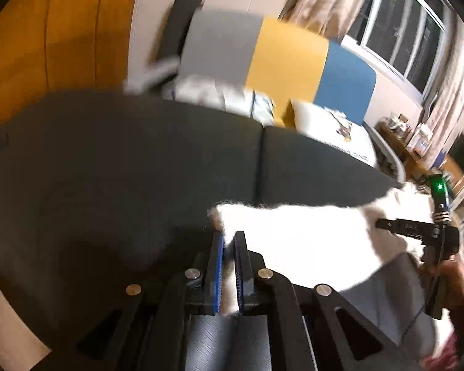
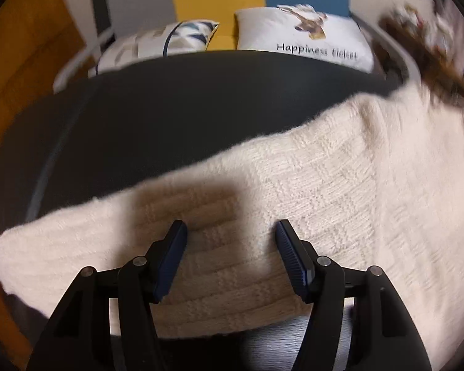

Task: Fold clothes

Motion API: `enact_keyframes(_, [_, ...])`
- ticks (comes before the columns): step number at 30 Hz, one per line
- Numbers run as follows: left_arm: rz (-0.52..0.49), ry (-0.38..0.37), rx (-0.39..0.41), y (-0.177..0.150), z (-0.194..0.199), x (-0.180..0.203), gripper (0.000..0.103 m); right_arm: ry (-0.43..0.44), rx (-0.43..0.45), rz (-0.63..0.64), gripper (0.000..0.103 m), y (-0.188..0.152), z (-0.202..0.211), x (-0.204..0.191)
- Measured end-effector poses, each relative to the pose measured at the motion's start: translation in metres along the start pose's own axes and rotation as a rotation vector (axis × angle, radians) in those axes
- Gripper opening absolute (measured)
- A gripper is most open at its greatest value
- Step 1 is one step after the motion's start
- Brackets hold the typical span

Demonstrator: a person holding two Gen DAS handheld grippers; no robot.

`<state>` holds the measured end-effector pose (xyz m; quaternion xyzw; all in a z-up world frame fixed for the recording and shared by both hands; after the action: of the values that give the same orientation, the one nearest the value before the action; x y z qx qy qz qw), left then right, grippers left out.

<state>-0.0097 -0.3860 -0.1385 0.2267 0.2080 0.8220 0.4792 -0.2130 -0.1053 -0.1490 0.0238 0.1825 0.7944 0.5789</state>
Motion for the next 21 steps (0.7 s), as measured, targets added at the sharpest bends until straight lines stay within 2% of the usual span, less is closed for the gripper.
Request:
enact_keyframes(2, [-0.024, 0.049, -0.014, 0.009, -0.005, -0.007, 0.006, -0.006, 0.009, 0.01, 0.068, 0.002, -0.003, -0.012])
enact_keyframes(4, [0.004, 0.087, -0.153, 0.0, -0.041, -0.021, 0.007, -0.041, 0.016, 0.066, 0.082, 0.003, -0.008, -0.029])
enact_keyframes(6, [0.105, 0.046, -0.209, -0.008, -0.055, -0.041, 0.012, -0.063, 0.017, 0.118, 0.084, 0.003, -0.012, -0.042])
enact_keyframes(8, [0.158, 0.023, -0.229, -0.01, -0.047, -0.054, 0.012, 0.018, 0.005, 0.126, 0.084, -0.001, -0.005, -0.042])
enact_keyframes(10, [0.224, 0.037, -0.199, -0.009, -0.029, -0.075, 0.011, 0.107, 0.003, 0.124, 0.083, -0.005, 0.009, -0.035])
enact_keyframes(13, [0.235, -0.032, -0.157, -0.012, -0.001, -0.081, 0.012, 0.127, 0.049, 0.116, 0.083, -0.015, 0.045, 0.006])
enact_keyframes(14, [0.213, -0.054, -0.158, -0.014, 0.004, -0.074, 0.012, 0.133, 0.064, 0.108, 0.083, -0.02, 0.058, 0.026])
enact_keyframes(17, [0.056, -0.136, -0.172, -0.017, 0.008, -0.027, 0.013, 0.099, 0.094, 0.061, 0.083, -0.037, 0.094, 0.084])
enact_keyframes(19, [-0.066, -0.163, -0.167, -0.019, 0.005, 0.013, 0.013, 0.033, 0.102, 0.048, 0.083, -0.05, 0.115, 0.122])
enact_keyframes(21, [-0.165, -0.164, -0.188, -0.021, -0.006, 0.05, 0.013, -0.036, 0.084, 0.052, 0.083, -0.063, 0.122, 0.142])
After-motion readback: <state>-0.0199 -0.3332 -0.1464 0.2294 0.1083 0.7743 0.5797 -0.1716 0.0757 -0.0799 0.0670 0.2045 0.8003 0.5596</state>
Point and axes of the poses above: each gripper's, at about its wrist camera, not at the fingertips, and z roughly against the way its jaws point, x to its right, y to its top, the point moved 6 cm from there along -z, roughly the way its jaws point, and after that the axes turned 8 degrees about -x, right-handed, at the moved point
